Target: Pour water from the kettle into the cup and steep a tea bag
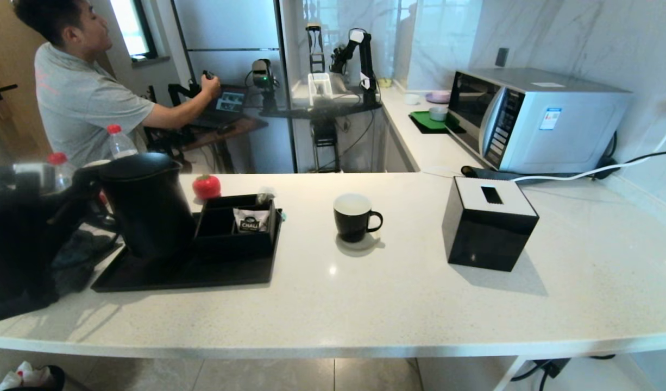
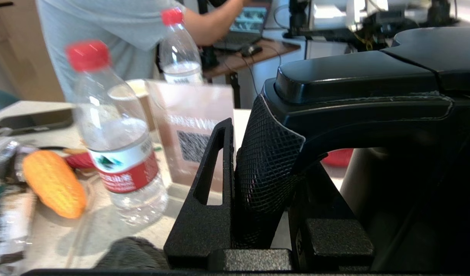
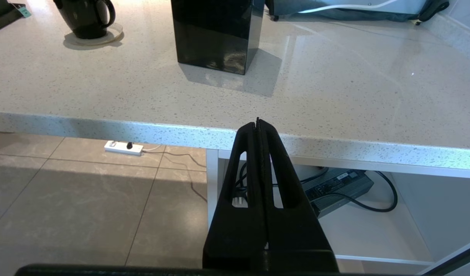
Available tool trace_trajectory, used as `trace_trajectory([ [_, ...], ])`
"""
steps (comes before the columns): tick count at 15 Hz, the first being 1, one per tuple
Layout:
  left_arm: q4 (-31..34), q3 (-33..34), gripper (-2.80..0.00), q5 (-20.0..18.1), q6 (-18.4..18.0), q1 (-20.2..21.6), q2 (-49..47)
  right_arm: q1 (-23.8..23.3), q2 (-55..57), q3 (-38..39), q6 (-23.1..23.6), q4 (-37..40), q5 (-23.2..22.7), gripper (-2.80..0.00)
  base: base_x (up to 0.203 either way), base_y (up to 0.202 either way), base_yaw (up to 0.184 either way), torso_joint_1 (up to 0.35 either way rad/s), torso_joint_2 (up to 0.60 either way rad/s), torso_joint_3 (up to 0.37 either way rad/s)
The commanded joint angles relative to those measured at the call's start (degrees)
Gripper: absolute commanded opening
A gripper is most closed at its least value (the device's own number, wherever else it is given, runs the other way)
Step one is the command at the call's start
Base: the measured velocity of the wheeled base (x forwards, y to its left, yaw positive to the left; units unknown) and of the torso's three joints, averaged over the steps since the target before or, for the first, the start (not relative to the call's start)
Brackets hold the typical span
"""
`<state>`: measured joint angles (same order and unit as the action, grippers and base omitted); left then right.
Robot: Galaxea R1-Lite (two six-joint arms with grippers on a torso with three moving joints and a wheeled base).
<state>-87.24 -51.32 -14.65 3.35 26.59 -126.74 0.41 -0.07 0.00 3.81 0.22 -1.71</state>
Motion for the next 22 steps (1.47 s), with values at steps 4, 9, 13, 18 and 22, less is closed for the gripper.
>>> trace_trajectory([
  [4, -2.72, 5.67, -2.8, -0.18, 0.24, 0.77, 7.46, 0.02, 0.07, 0.0, 0.05, 0.04, -0.05, -2.8, 0.0, 0.0, 0.0, 0.0, 0.0, 0.0],
  [9, -2.72, 14.38, -2.8, -0.2, 0.25, 0.72, 15.84, 0.02, 0.07, 0.0, 0.05, 0.04, -0.05, -2.8, 0.0, 0.0, 0.0, 0.0, 0.0, 0.0],
  [13, -2.72, 18.6, -2.8, -0.28, 0.18, 0.47, 21.1, 0.02, 0.07, 0.0, 0.05, 0.04, -0.05, -2.8, 0.0, 0.0, 0.0, 0.0, 0.0, 0.0],
  [18, -2.72, 23.88, -2.8, -0.29, 0.2, -1.71, 27.36, 0.02, 0.07, 0.0, 0.05, 0.04, -0.05, -2.8, 0.0, 0.0, 0.0, 0.0, 0.0, 0.0],
  [22, -2.72, 27.99, -2.8, -0.11, -0.07, -6.5, 32.31, -0.06, 0.07, 0.0, 0.05, 0.04, -0.05, -2.8, 0.0, 0.0, 0.0, 0.0, 0.0, 0.0],
])
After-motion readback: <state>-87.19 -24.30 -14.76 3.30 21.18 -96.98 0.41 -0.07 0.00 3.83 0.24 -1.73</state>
